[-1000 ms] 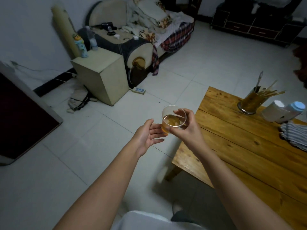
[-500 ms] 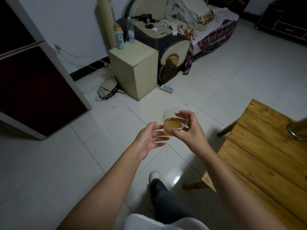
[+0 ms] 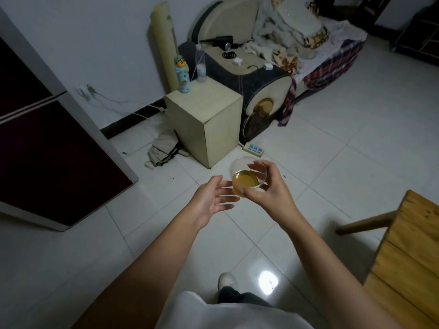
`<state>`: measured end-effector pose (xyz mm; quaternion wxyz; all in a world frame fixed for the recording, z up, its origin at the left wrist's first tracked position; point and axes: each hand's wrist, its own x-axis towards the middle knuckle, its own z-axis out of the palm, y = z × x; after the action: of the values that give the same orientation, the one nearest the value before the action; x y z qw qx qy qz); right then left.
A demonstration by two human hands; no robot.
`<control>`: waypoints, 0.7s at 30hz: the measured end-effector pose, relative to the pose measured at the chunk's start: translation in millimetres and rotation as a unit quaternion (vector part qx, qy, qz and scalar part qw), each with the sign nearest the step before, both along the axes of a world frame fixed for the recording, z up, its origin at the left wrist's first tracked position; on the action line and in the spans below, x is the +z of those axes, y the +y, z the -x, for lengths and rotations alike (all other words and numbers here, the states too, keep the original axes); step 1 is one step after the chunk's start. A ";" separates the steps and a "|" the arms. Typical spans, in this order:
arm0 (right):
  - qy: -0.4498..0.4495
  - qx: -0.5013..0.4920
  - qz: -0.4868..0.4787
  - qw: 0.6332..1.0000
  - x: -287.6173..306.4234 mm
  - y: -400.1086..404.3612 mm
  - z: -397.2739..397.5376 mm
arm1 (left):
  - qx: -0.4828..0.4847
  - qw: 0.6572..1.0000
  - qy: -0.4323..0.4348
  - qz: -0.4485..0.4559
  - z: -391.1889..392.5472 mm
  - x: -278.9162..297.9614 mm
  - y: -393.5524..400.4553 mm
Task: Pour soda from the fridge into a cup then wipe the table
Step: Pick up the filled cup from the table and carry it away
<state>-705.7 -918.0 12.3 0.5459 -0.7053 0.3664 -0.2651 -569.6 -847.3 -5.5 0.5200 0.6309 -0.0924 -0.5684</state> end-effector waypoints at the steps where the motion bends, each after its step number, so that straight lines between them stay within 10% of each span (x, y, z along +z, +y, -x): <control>1: -0.001 0.003 0.001 1.000 1.5 -11.2 -12.1 | 0.003 1.000 0.000 0.004 -11.3 0.4 -9.9; 21: 0.026 -0.032 0.004 0.999 -5.0 -145.1 -294.6 | -0.041 0.999 0.000 0.008 -303.1 -11.3 -158.3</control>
<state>-411.1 -1063.1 7.3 0.5246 -0.7019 0.4022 -0.2652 -266.5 -1005.6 -16.8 0.5017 0.6223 -0.1224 -0.5883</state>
